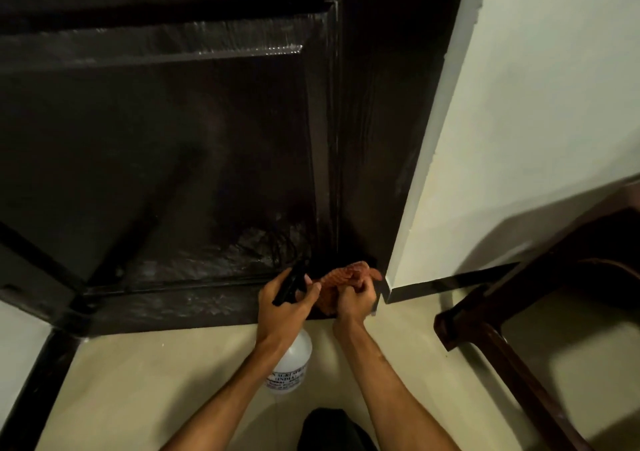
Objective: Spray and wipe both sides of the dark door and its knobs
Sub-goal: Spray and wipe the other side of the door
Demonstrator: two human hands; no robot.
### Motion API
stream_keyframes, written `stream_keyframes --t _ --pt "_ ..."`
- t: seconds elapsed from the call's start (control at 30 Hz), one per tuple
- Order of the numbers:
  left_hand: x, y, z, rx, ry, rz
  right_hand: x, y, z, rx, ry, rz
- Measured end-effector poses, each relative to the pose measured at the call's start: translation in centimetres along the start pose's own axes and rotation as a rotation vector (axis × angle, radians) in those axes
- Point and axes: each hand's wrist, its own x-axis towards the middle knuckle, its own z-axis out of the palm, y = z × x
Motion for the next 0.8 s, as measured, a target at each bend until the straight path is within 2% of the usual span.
stream_keyframes --t 0.07,0.17,0.23,0.3,0.4,0.47,0.53,0.63,0.67,0.7,0.73,0.77,0.8 --pt "0.2 0.1 -0.8 -0.009 0.014 -0.006 -1.0 -2.0 0.6 -0.080 -0.031 -0.166" --pt "1.0 0.3 -2.2 0.001 0.062 -0.012 -2.8 -7.8 3.1 -0.063 -0.225 -0.676" --pt "1.0 0.2 -2.9 -0.002 0.119 -0.001 -3.0 -9.8 4.2 -0.179 -0.194 -1.023" --pt "1.0 -0.4 -3.7 -0.026 0.151 -0.005 -2.5 -7.8 3.9 -0.429 -0.121 -1.208" --pt "1.1 -0.8 -4.2 -0.029 0.139 -0.006 -1.1 -2.1 1.2 -0.833 -0.199 -1.126" --pt "1.2 -0.9 -5.0 -0.038 0.153 -0.003 -0.9 -0.9 0.6 -0.950 -0.346 -1.099" --pt "1.3 -1.2 -5.8 -0.041 0.177 -0.005 -1.4 -2.8 1.8 -0.899 -0.391 -1.201" --pt "2.2 -2.8 -7.9 -0.058 0.210 -0.026 -3.8 -7.1 6.9 -0.628 -0.292 -1.278" --pt "2.1 -3.5 -8.3 -0.061 0.217 -0.033 -3.7 -7.2 7.8 -0.618 -0.262 -1.354" --pt "2.0 -3.8 -8.4 -0.062 0.225 -0.037 -3.4 -6.6 8.0 -0.710 -0.252 -1.510" --pt "1.9 -4.1 -8.2 -0.062 0.225 -0.044 -2.3 -5.1 7.2 -0.854 -0.316 -1.664" --pt "2.1 -4.5 -8.5 -0.076 0.232 -0.059 -1.2 -3.0 6.9 -1.004 -0.434 -1.708" --pt "2.0 -4.7 -8.5 -0.071 0.230 -0.064 -0.2 -1.1 5.6 -1.136 -0.540 -1.670"
